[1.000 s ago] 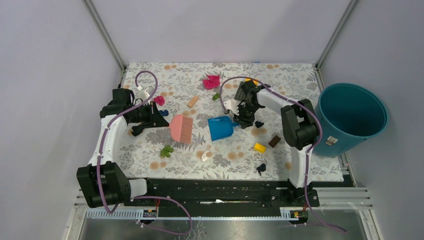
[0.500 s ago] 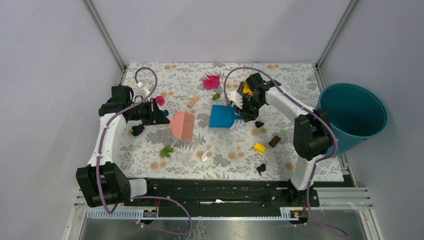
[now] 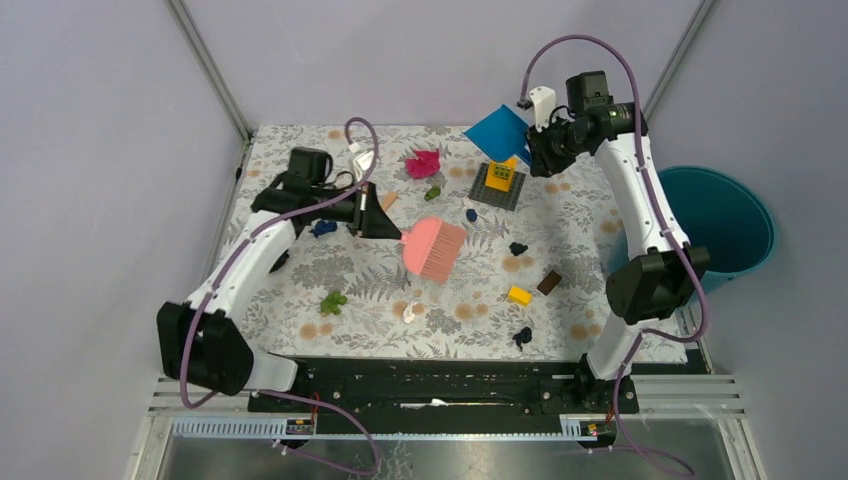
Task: Sweep away the paper scraps from the table
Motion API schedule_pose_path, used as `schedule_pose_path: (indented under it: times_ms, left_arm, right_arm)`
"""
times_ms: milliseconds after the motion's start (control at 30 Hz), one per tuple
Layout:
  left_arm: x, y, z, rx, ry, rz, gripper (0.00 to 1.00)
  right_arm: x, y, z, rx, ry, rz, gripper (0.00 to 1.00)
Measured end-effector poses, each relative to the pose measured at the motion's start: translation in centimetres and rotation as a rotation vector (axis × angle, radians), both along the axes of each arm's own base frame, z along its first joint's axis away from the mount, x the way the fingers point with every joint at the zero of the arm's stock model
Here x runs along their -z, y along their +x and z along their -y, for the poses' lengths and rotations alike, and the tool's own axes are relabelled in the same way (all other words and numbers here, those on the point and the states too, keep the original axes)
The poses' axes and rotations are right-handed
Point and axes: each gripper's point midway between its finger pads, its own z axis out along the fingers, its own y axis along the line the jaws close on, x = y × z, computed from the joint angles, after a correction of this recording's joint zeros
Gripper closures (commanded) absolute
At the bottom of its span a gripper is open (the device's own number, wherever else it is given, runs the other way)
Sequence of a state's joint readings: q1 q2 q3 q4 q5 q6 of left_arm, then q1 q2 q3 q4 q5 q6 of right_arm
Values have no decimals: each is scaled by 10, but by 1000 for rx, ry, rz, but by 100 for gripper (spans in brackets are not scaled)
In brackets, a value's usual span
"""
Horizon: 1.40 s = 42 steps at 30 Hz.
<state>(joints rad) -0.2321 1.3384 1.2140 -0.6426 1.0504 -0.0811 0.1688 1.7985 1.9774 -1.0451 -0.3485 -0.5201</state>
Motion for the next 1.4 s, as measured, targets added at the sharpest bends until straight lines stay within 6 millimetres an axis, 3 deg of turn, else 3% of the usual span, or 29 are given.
schedule_pose_path:
  times_ms: [133, 300, 400, 600, 633, 733, 800, 900, 1000, 1100, 1233, 1400]
  left_arm:
    - [24, -8, 29, 86, -7, -102, 100]
    - [43, -67, 96, 354, 1, -196, 100]
    - [57, -90, 130, 461, 8, -276, 100]
    - [90, -97, 188, 524, 70, -340, 100]
    - [108, -95, 223, 532, 106, -322, 100]
    - [123, -95, 239, 521, 152, -309, 100]
    - [135, -94, 251, 507, 186, -292, 100]
    - [150, -95, 248, 478, 240, -306, 100]
    - [164, -81, 235, 412, 286, -317, 100]
    - [176, -60, 204, 311, 342, -358, 100]
    - [173, -33, 155, 185, 377, -380, 100]
    - [171, -19, 95, 74, 422, -361, 100]
  right_arm:
    - [-5, -5, 13, 128, -31, -12, 100]
    - [-12, -6, 38, 301, -98, 36, 100]
    - [-21, -2, 51, 380, -128, 82, 100]
    - [-34, 0, 59, 434, -127, 128, 100]
    - [-43, -5, 61, 439, -121, 154, 100]
    - [-50, -10, 62, 442, -110, 183, 100]
    - [-48, -26, 65, 442, -111, 181, 100]
    - [-46, -50, 68, 442, -112, 177, 100]
    - [-45, -62, 71, 442, -112, 179, 100]
    - [-37, -72, 72, 440, -119, 161, 100]
    - [-21, -78, 73, 437, -134, 125, 100]
    - [3, -88, 74, 428, -158, 64, 100]
